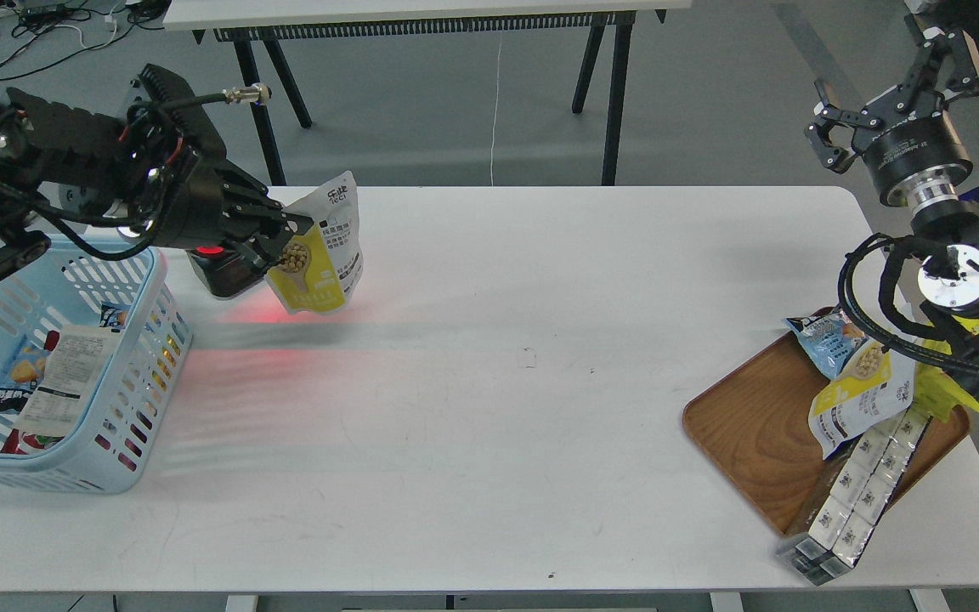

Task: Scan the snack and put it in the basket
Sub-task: 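Hold the yellow pouch in front of the scanner's red light, then move the pouch over the blue basket and lower it in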

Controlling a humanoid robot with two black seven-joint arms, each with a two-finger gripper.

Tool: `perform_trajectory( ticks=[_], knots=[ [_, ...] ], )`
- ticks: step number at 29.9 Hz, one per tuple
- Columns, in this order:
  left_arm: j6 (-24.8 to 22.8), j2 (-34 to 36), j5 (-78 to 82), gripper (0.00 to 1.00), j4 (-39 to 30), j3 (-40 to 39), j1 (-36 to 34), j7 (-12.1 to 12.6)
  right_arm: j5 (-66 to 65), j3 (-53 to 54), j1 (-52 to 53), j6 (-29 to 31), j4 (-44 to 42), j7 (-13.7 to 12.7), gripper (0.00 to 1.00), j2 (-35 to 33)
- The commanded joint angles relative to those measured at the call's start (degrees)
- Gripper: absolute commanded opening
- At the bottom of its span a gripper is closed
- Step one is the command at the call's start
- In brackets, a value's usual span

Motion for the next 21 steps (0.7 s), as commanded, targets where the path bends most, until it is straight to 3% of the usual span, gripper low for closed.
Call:
perform_trajectory(
  ticks=[1, 10, 21],
  knots=[
    [0.0, -0.1, 0.0, 0.0, 0.3, 0.1, 0.1, 0.0, 0.0, 0.0, 0.0, 0.0, 0.0, 0.0, 0.99, 0.0],
    [0.0, 2.7, 0.0, 0.0, -0.5, -1.7, -0.1, 0.0, 0.0, 0.0, 0.0, 0.0, 0.0, 0.0, 0.99, 0.0],
    [0.0, 18.7, -6.4, 0.0, -9.4, -2.6, -0.4, 0.0, 0.0, 0.0, -0.1, 0.0, 0.0, 0.2, 0.99, 0.0]
  ],
)
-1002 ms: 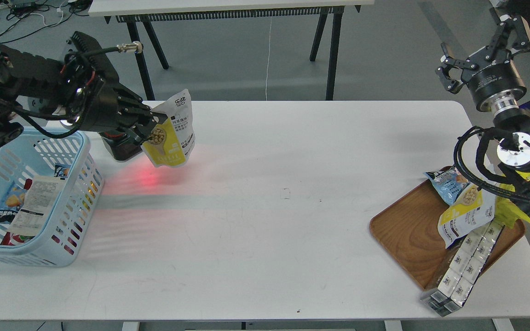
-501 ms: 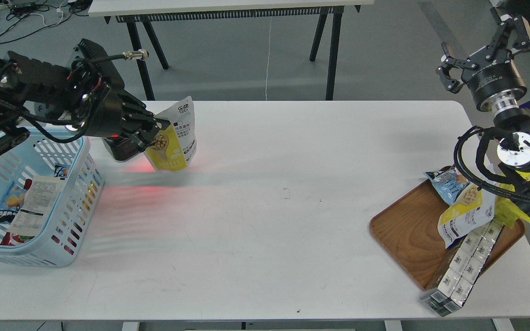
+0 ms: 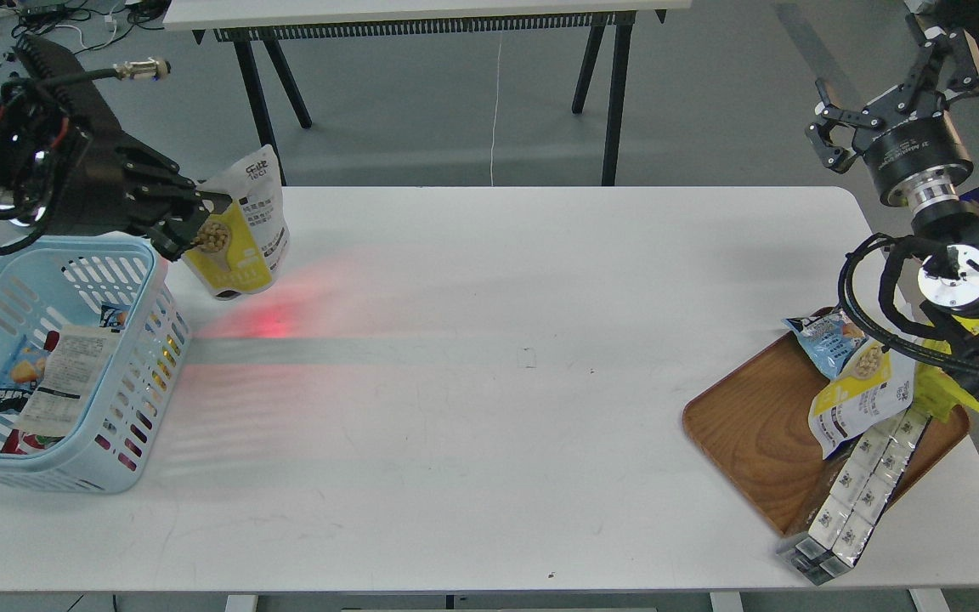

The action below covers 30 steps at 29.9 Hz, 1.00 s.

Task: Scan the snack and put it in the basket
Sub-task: 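Move the pouch over the blue basket and lower it in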

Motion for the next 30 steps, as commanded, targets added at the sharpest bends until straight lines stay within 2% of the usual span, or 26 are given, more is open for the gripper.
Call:
perform_trajectory(
  ticks=[1, 8, 13, 19, 30],
  knots=[
    [0.0, 5.7, -6.4, 0.0, -1.9, -0.4, -0.5, 0.0, 0.1, 0.0, -0.1, 0.0, 0.0, 0.1, 0.99, 0.1],
    [0.0, 15.9, -8.6, 0.0, -1.8, 0.3, 0.0, 0.0, 0.1, 0.0, -0.2, 0.0, 0.0, 0.2, 0.99, 0.1],
    [0.0, 20.4, -10.7, 0.0, 0.1, 1.6, 0.2, 0.0, 0.1, 0.1, -0.3, 0.0, -0.1, 0.2, 0.99, 0.1],
    [0.0, 22.6, -10.9, 0.0, 1.4, 4.8, 0.2, 0.0, 0.1, 0.8, -0.3, 0.0, 0.0, 0.2, 0.99, 0.2],
    [0.0, 22.2, -11.2, 0.0, 1.5, 7.8, 0.2, 0.0, 0.1, 0.8, -0.2, 0.0, 0.0, 0.2, 0.99, 0.1]
  ],
)
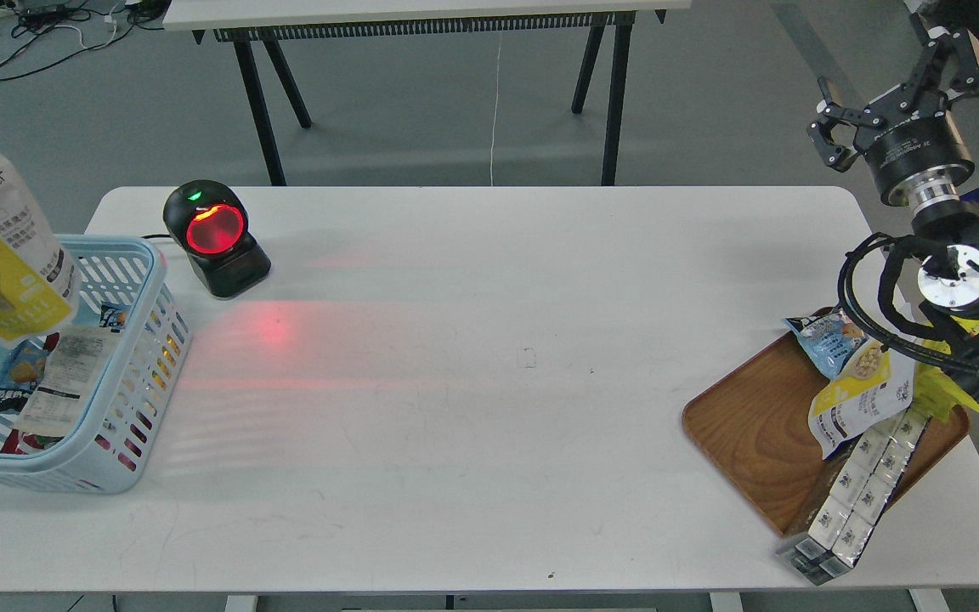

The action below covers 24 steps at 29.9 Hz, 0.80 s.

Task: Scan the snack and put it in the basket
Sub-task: 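Move the pouch over the blue basket and lower it in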

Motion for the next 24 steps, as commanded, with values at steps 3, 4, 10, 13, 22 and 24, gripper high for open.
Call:
perform_trajectory(
  ticks=[3, 4, 10, 13, 22, 24],
  knots=[
    [0.0, -0.6, 0.0, 0.0, -0.1, 0.6, 0.1, 0.0, 0.0, 0.0, 0.0, 0.0, 0.0, 0.0, 0.99, -0.1],
    [0.0, -0.6, 0.0, 0.0, -0.3, 1.0, 0.1, 0.0, 0.0, 0.0, 0.0, 0.0, 0.0, 0.0, 0.99, -0.1],
    [0.0, -1.7, -0.1, 0.02, -0.3, 1.5, 0.1, 0.0, 0.0, -0.1, -0.1, 0.0, -0.2, 0.0, 0.99, -0.1],
    [0.0, -2.4, -1.4, 0.04, -0.3, 1.6, 0.1, 0.0, 0.0, -0.1, -0.1, 0.0, -0.3, 0.0, 0.99, 0.0],
    [0.0, -2.9, -5.5, 0.21, -0.3, 1.2, 0.0, 0.0, 0.0, 0.0, 0.0, 0.0, -0.3, 0.0, 0.99, -0.1],
    [0.0, -2.6, -10.1, 0.28, 0.0, 1.0, -0.1, 0.0, 0.0, -0.1, 0.1, 0.0, -0.3, 0.0, 0.99, -0.1]
  ],
)
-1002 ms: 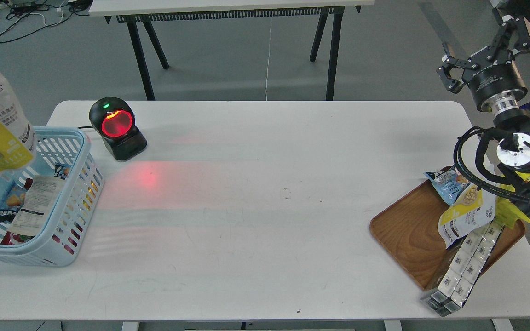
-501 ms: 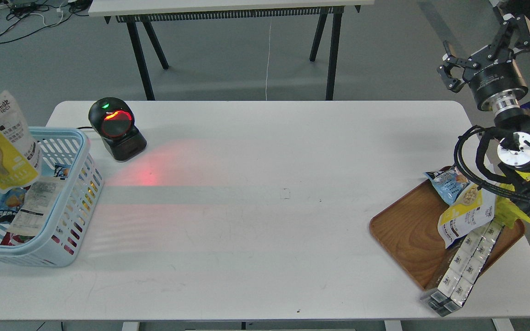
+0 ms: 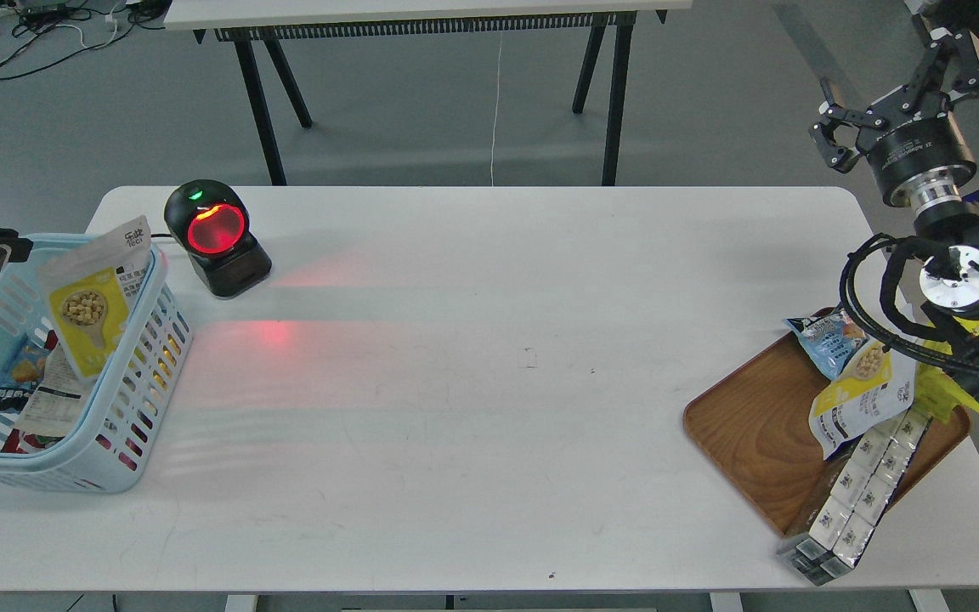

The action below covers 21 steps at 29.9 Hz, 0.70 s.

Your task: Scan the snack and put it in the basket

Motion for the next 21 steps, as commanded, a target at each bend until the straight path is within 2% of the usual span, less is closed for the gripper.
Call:
perform_trajectory(
  ticks=[1, 2, 4, 5, 8, 13, 16, 21],
  knots=[
    [0.0, 0.4, -8.5, 0.35, 0.5, -0.7, -0.3, 0.0, 0.0, 0.1, 0.1, 0.0, 0.0, -0.1, 0.99, 0.0],
    [0.0, 0.3, -12.6, 0.46, 0.9, -1.1, -0.6, 0.0, 0.0, 0.0, 0.1, 0.0, 0.0, -0.1, 0.99, 0.0],
    [0.0, 0.0, -22.5, 0.81, 2.8, -2.5, -0.8, 0.0, 0.0, 0.0, 0.2, 0.0, 0.0, -0.1, 0.99, 0.0],
    [0.0, -0.3, -28.5, 0.95, 4.1, -3.4, -0.6, 0.0, 0.0, 0.0, 0.2, 0.0, 0.0, -0.2, 0.99, -0.1],
    [0.0, -2.5, -40.8, 1.0, 7.3, -4.2, -0.7, 0.0, 0.0, 0.0, 0.2, 0.0, 0.0, -0.2, 0.99, -0.1],
    [0.0, -9.1, -51.2, 1.0, 11.4, -7.3, -2.5, 0.0, 0.0, 0.1, 1.5, 0.0, -0.1, -0.1, 0.99, -0.6],
    [0.0, -14.4, -62.2, 1.0, 18.8, -9.5, -2.4, 0.0, 0.0, 0.4, 2.3, 0.0, -0.2, 0.0, 0.99, -1.0],
    [0.0, -26.5, -80.6, 1.0, 36.0, -9.7, -2.2, 0.0, 0.0, 2.5, 3.0, 0.0, -0.1, -0.2, 0.99, -1.0]
  ],
)
